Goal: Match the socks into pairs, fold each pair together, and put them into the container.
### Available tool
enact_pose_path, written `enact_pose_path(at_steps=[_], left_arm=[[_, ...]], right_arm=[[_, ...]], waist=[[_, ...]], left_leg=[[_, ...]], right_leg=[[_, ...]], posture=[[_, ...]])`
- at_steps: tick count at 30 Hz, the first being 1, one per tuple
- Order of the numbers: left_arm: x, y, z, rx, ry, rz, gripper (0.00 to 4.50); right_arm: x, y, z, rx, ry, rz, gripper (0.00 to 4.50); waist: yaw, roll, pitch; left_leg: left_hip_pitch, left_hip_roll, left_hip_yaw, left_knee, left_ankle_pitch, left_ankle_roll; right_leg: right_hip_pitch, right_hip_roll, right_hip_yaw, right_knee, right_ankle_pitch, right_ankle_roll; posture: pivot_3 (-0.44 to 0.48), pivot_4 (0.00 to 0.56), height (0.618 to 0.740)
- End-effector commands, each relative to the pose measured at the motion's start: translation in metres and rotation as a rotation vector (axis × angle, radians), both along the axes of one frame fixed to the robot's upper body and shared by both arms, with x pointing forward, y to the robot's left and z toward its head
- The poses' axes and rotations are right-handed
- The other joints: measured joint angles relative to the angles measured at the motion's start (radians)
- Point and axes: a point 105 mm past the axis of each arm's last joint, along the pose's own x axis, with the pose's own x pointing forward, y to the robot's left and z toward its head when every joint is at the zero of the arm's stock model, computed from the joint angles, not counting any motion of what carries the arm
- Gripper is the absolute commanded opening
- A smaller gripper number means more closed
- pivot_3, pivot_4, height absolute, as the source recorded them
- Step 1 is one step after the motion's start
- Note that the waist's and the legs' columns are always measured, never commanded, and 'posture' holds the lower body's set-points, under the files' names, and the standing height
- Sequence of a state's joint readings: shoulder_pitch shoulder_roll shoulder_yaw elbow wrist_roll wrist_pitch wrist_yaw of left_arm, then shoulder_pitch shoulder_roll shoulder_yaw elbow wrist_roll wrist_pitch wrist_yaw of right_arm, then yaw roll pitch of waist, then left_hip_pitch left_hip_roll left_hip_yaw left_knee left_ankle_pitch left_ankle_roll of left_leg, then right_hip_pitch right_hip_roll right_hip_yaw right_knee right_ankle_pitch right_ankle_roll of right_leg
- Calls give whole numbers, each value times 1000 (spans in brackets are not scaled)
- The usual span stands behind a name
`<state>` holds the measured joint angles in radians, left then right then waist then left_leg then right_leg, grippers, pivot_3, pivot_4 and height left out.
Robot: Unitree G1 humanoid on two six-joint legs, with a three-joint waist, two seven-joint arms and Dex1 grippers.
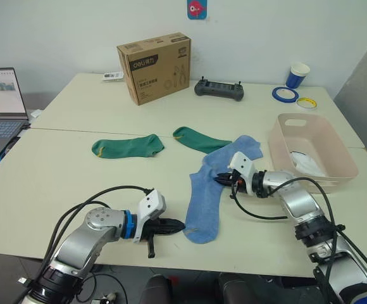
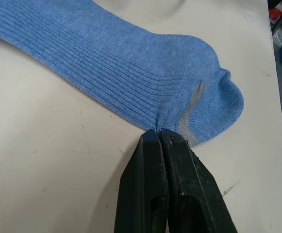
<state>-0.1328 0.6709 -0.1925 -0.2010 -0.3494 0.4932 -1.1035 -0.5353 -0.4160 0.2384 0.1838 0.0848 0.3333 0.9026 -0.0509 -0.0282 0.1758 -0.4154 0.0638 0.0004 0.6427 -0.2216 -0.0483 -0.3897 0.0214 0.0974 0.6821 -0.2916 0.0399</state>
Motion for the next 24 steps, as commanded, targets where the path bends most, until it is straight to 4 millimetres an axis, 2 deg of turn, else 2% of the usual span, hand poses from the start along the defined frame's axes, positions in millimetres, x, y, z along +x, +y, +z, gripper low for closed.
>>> enact_pose_path(at_steps=[1, 10, 15, 19, 24], left_arm=[[2, 0, 5, -13, -2, 2, 29], [9, 4, 7, -20, 2, 36, 29], [11, 0, 21, -71, -7, 2, 29], [1, -5, 24, -85, -18, -76, 938], [-4, -7, 23, -61, -82, -134, 2631]], right_arm=[[-11, 7, 18, 62, -24, 8, 0], [-26, -5, 13, 63, -2, -58, 0], [-28, -10, 18, 72, -8, -88, 0], [-28, -9, 17, 74, -4, -94, 0], [-27, -10, 16, 72, -3, -101, 0]], waist=[[0, 0, 0], [-1, 0, 0], [-2, 0, 0], [-3, 0, 0], [-3, 0, 0]], left_leg=[[0, 0, 0, 0, 0, 0], [0, 0, 0, 0, 0, 0], [0, 0, 0, 0, 0, 0], [0, 0, 0, 0, 0, 0], [-1, 0, 0, 0, 0, 0]], right_leg=[[0, 0, 0, 0, 0, 0], [0, 0, 0, 0, -1, 1], [0, 0, 0, 0, 0, 1], [0, 0, 0, 0, -1, 1], [-1, 0, 0, 0, -1, 0]], posture=[[0, 150, 740], [0, 150, 740], [0, 150, 740], [0, 150, 740], [0, 150, 740]])
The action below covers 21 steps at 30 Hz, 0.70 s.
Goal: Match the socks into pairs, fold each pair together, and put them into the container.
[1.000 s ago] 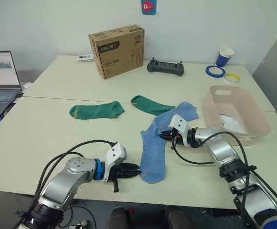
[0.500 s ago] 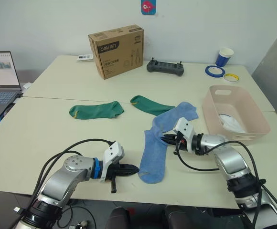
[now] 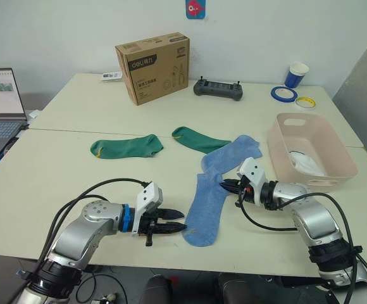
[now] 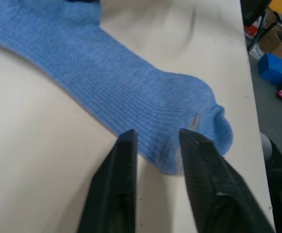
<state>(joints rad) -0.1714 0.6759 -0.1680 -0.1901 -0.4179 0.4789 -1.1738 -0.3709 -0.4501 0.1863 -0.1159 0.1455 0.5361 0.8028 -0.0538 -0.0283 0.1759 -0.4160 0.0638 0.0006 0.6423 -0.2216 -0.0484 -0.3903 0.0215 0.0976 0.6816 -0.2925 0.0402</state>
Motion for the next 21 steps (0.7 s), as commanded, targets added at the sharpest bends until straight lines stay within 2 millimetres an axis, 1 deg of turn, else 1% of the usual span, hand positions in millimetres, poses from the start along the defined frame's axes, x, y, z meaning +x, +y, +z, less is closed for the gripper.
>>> enact_pose_path(at_steps=[1, 2, 5, 9, 12, 15, 21], left_arm=[[-6, -5, 3, 34, -97, -83, 2948], [-7, -6, 1, 44, -115, -103, 3248], [-7, -11, -3, 38, -131, -110, 3248], [-8, -16, -12, 65, -173, -147, 3248], [-4, -17, -23, 129, -240, -164, 3248], [-3, -17, -24, 134, -259, -165, 2622], [0, -17, -21, 138, -287, -180, 717]], right_arm=[[-1, 1, 12, 23, -38, 6, 0], [-1, 0, 12, 22, -37, 5, 0], [-1, -1, 10, 18, -34, 3, 0], [-1, -1, 9, 14, -32, 5, 0], [-2, -3, 8, 8, -30, 2, 0], [-2, -5, 8, 5, -28, -1, 0], [-3, -6, 7, 9, -24, -8, 0]], waist=[[0, 0, 0], [0, 0, 0], [0, 0, 0], [0, 0, 0], [1, 0, 0], [2, 0, 0], [1, 0, 0]], left_leg=[[0, 0, 0, 0, 0, 0], [0, 0, 0, 0, 0, 0], [0, 0, 0, 0, 0, 0], [0, 0, 1, 0, 0, 0], [0, 0, 0, 0, 0, 0], [0, 0, 1, 0, 0, 0], [0, 0, 0, 0, 0, 0]], right_leg=[[0, 0, 0, 0, 0, 0], [0, 0, 0, 0, 0, 0], [0, 0, 0, 0, 0, 0], [0, 0, 0, 0, 0, 0], [0, 0, 0, 0, 0, 0], [0, 0, 0, 0, 0, 0], [0, 0, 0, 0, 0, 0]], posture=[[0, 150, 740], [0, 150, 740], [0, 150, 740], [0, 150, 740], [0, 150, 740], [0, 150, 740], [0, 150, 740]])
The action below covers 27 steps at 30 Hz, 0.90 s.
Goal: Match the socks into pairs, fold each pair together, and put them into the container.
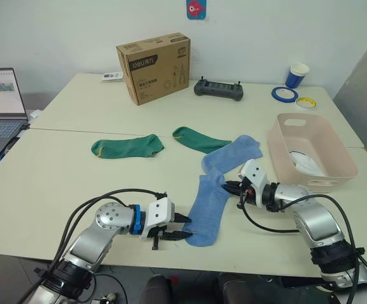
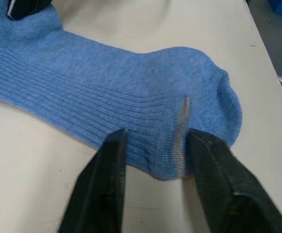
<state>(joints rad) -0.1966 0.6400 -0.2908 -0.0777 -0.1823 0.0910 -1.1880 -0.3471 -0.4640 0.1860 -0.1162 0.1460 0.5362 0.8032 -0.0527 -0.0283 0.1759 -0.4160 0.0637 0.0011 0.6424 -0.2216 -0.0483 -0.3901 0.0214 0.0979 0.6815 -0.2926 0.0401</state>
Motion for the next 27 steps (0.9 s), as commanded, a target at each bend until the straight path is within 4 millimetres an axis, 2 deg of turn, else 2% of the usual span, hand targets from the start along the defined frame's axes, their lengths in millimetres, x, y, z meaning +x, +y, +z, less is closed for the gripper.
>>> enact_pose_path(at_steps=[1, 2, 3, 10, 13, 20, 26, 27], left_arm=[[-1, -3, -1, 8, -9, -19, 443], [-1, -3, 0, 7, -10, -24, 90], [-2, -4, 1, 6, -10, -29, 39], [1, -3, 10, 13, -32, -49, 39], [15, 16, 13, 116, -121, -98, 39], [43, 30, 28, 178, -208, -168, 39], [44, 33, 20, 227, -200, -265, 39], [44, 31, 18, 217, -204, -260, 230]], right_arm=[[0, 0, 14, 24, -46, 2, 0], [0, 0, 14, 28, -46, -1, 0], [0, 0, 14, 29, -46, -3, 0], [-3, -5, 15, 69, -20, -35, 0], [-18, -7, 16, 123, 40, -42, 0], [-48, 2, 14, 199, 142, -89, 0], [-57, 8, 13, 272, 184, -208, 0], [-57, 5, 12, 278, 183, -240, 233]], waist=[[0, 0, 0], [0, 0, 0], [0, 0, 0], [1, 0, 0], [4, 0, 0], [3, 0, 0], [-2, 0, 0], [-2, 0, 0]], left_leg=[[0, 0, 0, 0, 0, 0], [0, 0, 0, 0, 0, 0], [0, 0, 0, 0, 0, 0], [0, 0, 0, 0, 0, 0], [0, 0, -1, 0, 0, 0], [0, 0, 0, 0, 0, 0], [-1, 1, -1, -1, 0, 0], [-1, 0, 0, -1, 0, 0]], right_leg=[[0, 0, 0, 0, 0, 0], [0, 0, 0, 0, 0, 0], [0, 0, 0, 0, 0, 0], [0, 0, 0, 0, 0, 0], [0, 0, -1, 0, 0, 0], [0, 1, 0, 0, 0, 0], [-1, 1, 0, 0, 0, -1], [-1, 1, 0, 0, 0, -1]], posture=[[0, 150, 740], [0, 150, 740], [0, 150, 740], [0, 150, 740], [0, 150, 740], [0, 150, 740], [0, 150, 740], [0, 150, 740]])
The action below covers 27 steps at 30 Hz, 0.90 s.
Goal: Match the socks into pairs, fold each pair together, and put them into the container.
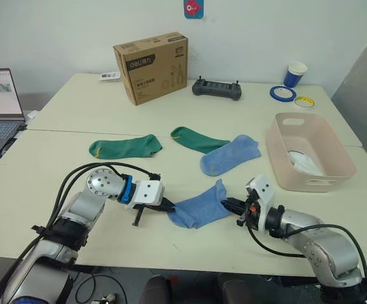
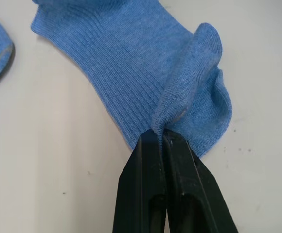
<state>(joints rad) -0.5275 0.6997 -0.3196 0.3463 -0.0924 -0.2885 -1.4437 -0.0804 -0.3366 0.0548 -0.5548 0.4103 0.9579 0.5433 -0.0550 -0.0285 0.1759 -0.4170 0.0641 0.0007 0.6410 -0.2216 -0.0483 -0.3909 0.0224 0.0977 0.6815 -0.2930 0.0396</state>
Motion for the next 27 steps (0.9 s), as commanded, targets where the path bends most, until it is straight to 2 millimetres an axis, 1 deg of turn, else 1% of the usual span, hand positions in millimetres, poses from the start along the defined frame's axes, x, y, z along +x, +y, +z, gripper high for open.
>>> enact_pose_path(at_steps=[1, 2, 5, 7, 8, 9, 11, 12, 13, 15, 17, 20, 22, 24, 27], left_arm=[[-2, -6, -5, -6, -8, -31, 467], [-1, -6, -5, -12, -1, -22, 664], [6, -1, 4, -92, 51, 84, 1616], [11, 7, 12, -164, 103, 195, 2226], [11, 14, 15, -214, 167, 275, 2582], [10, 18, 15, -245, 213, 326, 2895], [1, 30, 13, -285, 331, 428, 3577], [-4, 33, 12, -293, 367, 460, 3827], [-10, 37, 8, -311, 430, 524, 4158], [-18, 38, 4, -336, 503, 595, 4158], [-26, 34, -2, -336, 537, 646, 4158], [-39, 26, -10, -322, 558, 660, 4158], [-44, 18, -10, -346, 587, 662, 4158], [-52, 12, -15, -315, 584, 646, 4158], [-55, 15, -25, -278, 568, 669, 4158]], right_arm=[[1, -8, 10, 14, -39, -78, 495], [1, -11, 10, 14, -41, -91, 686], [-2, -23, 14, 3, -46, -104, 1742], [-8, -35, 14, -37, -53, -81, 2391], [-12, -42, 13, -60, -45, -64, 2778], [-14, -47, 12, -73, -38, -52, 3109], [-14, -58, 13, -70, -17, -49, 3835], [-13, -62, 14, -66, -11, -47, 3847], [-5, -67, 16, -70, -23, -63, 3847], [7, -72, 18, -72, -39, -84, 3847], [19, -68, 20, -58, -49, -69, 3847], [36, -57, 18, -45, -49, -29, 3847], [42, -49, 13, -35, -26, 8, 3847], [45, -44, 7, -40, -4, 42, 3847], [47, -37, 4, -25, 20, 85, 3847]], waist=[[0, 0, 0], [1, 0, 0], [4, 0, 0], [1, 0, 0], [0, 0, 0], [-1, 0, 0], [-6, -1, 0], [-12, -1, 0], [-17, -1, 0], [-20, -1, 0], [-23, -1, 0], [-25, -1, 0], [-25, -1, 0], [-20, -1, 0], [-12, -1, 0]], left_leg=[[0, 0, 0, 0, 0, 0], [0, 0, 0, 0, 0, 0], [0, 0, 0, 0, 0, 0], [0, 0, 0, 0, 0, 0], [0, 0, 0, 0, 0, 0], [0, 0, 0, 0, 0, 0], [0, 0, -1, 0, 0, 0], [0, 1, -1, -1, 0, 0], [1, 1, -1, -1, 0, 0], [1, 1, -1, -1, 0, 0], [2, 1, -1, -1, 0, 0], [2, 0, -1, -1, 0, 0], [2, 0, 0, -1, 0, 0], [2, -1, 0, -1, 0, 0], [2, -1, 0, -2, 0, 0]], right_leg=[[0, 0, 0, 0, 0, 0], [0, 0, 0, 0, 0, 0], [0, 0, 0, 0, 0, 0], [0, 0, 0, 0, 0, 0], [0, 0, 0, 0, 0, 0], [0, 0, 0, 0, 0, 0], [0, -1, -1, 0, -1, 1], [0, 0, -1, 0, -1, 0], [0, 0, 0, 0, -1, 0], [1, 0, -1, 1, -1, 0], [1, 0, -1, 1, 0, 1], [2, -1, 0, 0, 0, 0], [1, -1, 0, 0, 0, 0], [1, -2, 0, 0, -1, 0], [1, -2, 0, -1, -2, 1]], posture=[[0, 150, 740], [0, 150, 740], [0, 150, 740], [0, 150, 740], [0, 150, 740], [0, 150, 740], [0, 150, 740], [0, 150, 740], [0, 150, 740], [0, 150, 740], [0, 150, 740], [0, 150, 740], [0, 150, 740], [0, 150, 740], [0, 150, 740]])
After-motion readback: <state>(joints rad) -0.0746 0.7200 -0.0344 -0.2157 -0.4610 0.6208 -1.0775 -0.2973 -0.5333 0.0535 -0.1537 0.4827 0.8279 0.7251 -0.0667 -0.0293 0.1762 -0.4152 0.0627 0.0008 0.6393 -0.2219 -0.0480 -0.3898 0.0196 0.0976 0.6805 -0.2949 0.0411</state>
